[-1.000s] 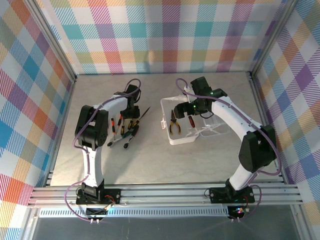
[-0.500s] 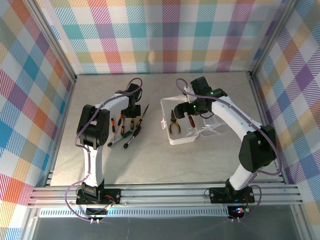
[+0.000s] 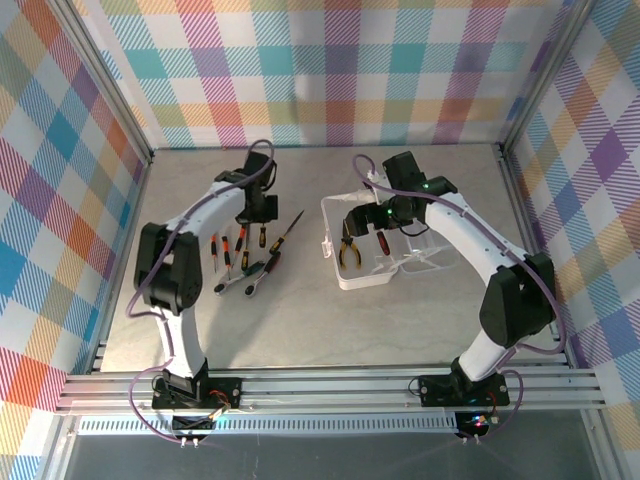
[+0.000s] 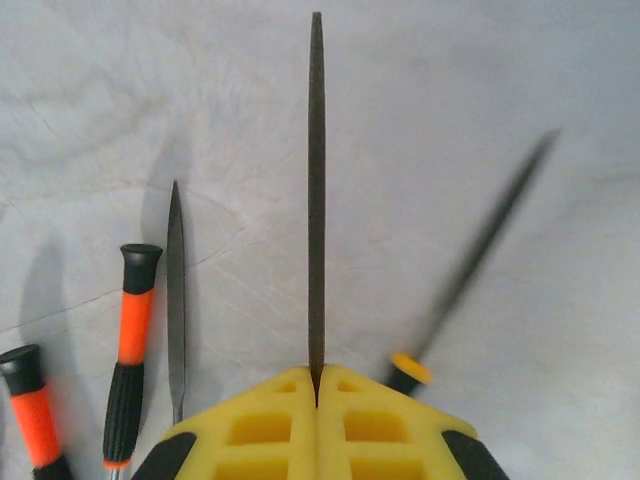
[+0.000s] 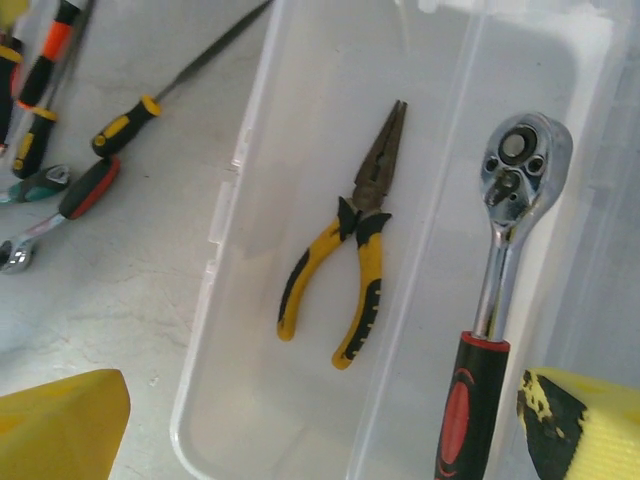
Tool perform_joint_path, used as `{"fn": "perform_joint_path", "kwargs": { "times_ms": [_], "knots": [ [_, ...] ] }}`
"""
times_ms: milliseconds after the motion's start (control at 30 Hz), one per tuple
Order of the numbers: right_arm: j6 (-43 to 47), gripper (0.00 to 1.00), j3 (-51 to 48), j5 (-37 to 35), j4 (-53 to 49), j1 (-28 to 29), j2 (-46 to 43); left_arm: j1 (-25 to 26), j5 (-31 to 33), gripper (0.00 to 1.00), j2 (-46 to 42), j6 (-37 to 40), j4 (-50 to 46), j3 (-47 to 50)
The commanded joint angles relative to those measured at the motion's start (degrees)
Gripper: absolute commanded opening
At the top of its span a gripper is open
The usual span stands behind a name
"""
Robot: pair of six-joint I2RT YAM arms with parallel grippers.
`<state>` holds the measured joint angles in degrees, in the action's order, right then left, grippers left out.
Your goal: Pack the tool kit
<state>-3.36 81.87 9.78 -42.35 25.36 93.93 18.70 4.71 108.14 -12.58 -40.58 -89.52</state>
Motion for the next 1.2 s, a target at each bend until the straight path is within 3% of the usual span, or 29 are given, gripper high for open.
{"fn": "perform_joint_path", "kwargs": {
  "times_ms": [0,133,233,333,700,967,1100,1167],
  "knots": [
    [1.8,0.99,-0.5,5.1,2.5,1.2,-2.2,0.0,-9.3,0.0,-6.8,-1.5,1.1,-0.9],
    [1.3,1.0,-0.5,12.3,6.9,3.3,-2.2,0.1,-25.2,0.0,-10.9,-7.5,10.2,2.1],
    [0.3,0.94,0.7,16.4,10.2,5.2,-1.2,0.4,-38.7,0.0,-12.1,-14.8,22.0,6.0],
    [-0.8,0.89,2.2,18.0,12.6,6.9,0.2,1.5,-43.4,0.0,-12.4,-19.6,30.1,8.0],
    [-4.0,0.71,3.7,16.2,18.3,8.8,3.4,5.5,-45.9,0.0,-13.9,-23.8,36.7,10.1],
    [-4.6,0.32,2.7,12.6,18.2,8.9,0.8,6.0,-44.8,0.0,-15.0,-22.6,35.4,11.7],
    [-3.5,0.08,3.0,8.1,13.7,8.7,-0.2,5.9,-41.2,0.0,-15.0,-18.2,29.1,9.8],
    [-2.8,0.0,2.9,5.8,10.7,7.9,-1.0,5.4,-37.7,0.07,-15.3,-14.7,24.1,8.0]
  ]
}}
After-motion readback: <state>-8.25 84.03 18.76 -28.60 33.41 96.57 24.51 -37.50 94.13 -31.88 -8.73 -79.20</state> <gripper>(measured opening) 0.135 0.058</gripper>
